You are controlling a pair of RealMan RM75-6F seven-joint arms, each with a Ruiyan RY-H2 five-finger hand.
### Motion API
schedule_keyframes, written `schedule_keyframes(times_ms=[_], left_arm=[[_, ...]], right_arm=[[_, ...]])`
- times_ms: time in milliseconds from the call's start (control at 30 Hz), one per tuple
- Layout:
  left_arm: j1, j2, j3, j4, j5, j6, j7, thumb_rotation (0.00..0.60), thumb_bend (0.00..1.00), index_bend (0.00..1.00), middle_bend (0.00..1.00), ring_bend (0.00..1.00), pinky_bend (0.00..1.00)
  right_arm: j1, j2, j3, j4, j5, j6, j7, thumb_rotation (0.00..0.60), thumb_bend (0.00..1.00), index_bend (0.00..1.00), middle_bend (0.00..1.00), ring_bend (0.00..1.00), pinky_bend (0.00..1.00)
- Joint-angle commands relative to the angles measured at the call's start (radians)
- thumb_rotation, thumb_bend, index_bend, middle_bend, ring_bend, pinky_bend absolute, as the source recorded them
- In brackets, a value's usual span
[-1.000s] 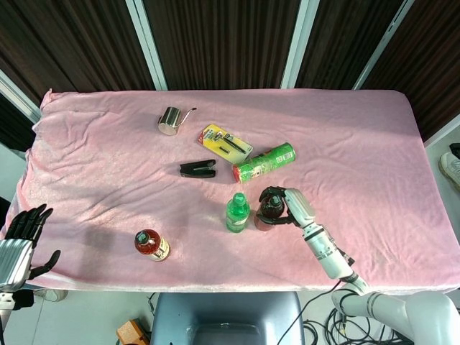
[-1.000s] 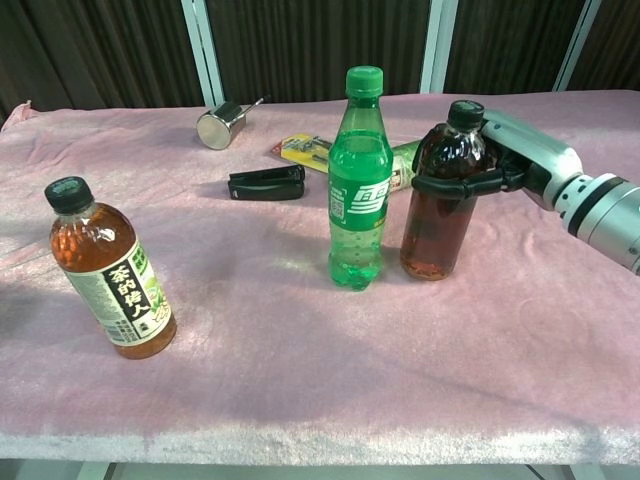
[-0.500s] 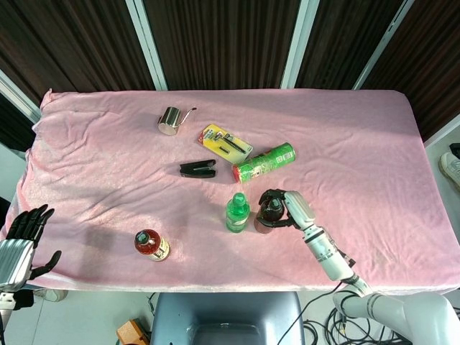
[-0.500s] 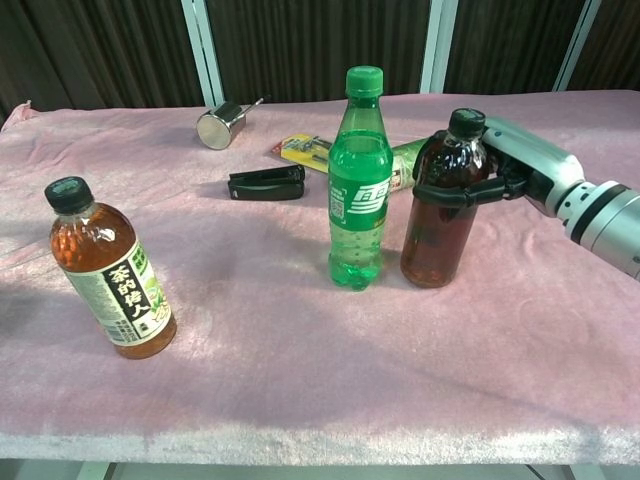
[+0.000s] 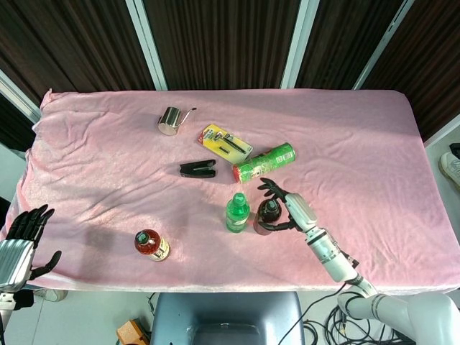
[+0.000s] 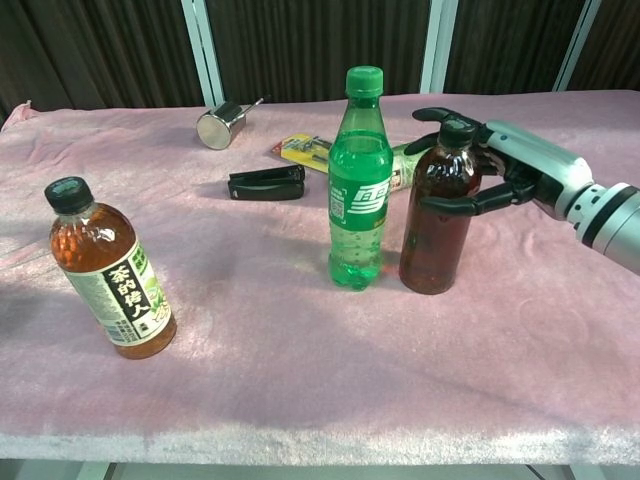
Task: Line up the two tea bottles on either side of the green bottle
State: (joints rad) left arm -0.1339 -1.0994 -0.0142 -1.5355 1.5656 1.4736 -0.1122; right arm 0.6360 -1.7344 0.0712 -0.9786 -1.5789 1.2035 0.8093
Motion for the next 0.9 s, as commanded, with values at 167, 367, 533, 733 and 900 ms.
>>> schedule_keyframes(times_ms=[167,367,533,733,900], left_arm=[[-0.007,0.002,0.006,0.014,0.031,0.006,-0.052,0.600,0.33,0.00,0.00,0.00,0.06],[-0.055,0.010,0.050,0.083,0.155,-0.001,-0.312,0.600,0.32,0.00,0.00,0.00,0.07],[-0.095,-0.040,0.080,0.158,0.227,0.004,-0.489,0.600,0.32,0.00,0.00,0.00,0.06],[-0.117,-0.140,0.094,0.245,0.266,0.055,-0.719,0.600,0.32,0.00,0.00,0.00,0.06],[-0.144,-0.390,0.085,0.414,0.226,0.039,-0.960,0.600,0.31,0.00,0.00,0.00,0.05]], right_arm=[[-0.041,0.069,-0.019,-0.079,-0.043,0.102,-0.066,0.600,0.25,0.00,0.16,0.17,0.36],[-0.155,0.269,-0.114,-0.235,-0.140,0.254,-0.380,0.600,0.22,0.00,0.01,0.01,0.22],[-0.287,0.416,-0.193,-0.353,-0.189,0.388,-0.582,0.600,0.22,0.00,0.00,0.00,0.13],[-0.363,0.460,-0.239,-0.354,-0.212,0.452,-0.609,0.600,0.22,0.00,0.00,0.00,0.12],[-0.435,0.490,-0.292,-0.342,-0.312,0.565,-0.603,0.600,0.22,0.00,0.00,0.00,0.12]])
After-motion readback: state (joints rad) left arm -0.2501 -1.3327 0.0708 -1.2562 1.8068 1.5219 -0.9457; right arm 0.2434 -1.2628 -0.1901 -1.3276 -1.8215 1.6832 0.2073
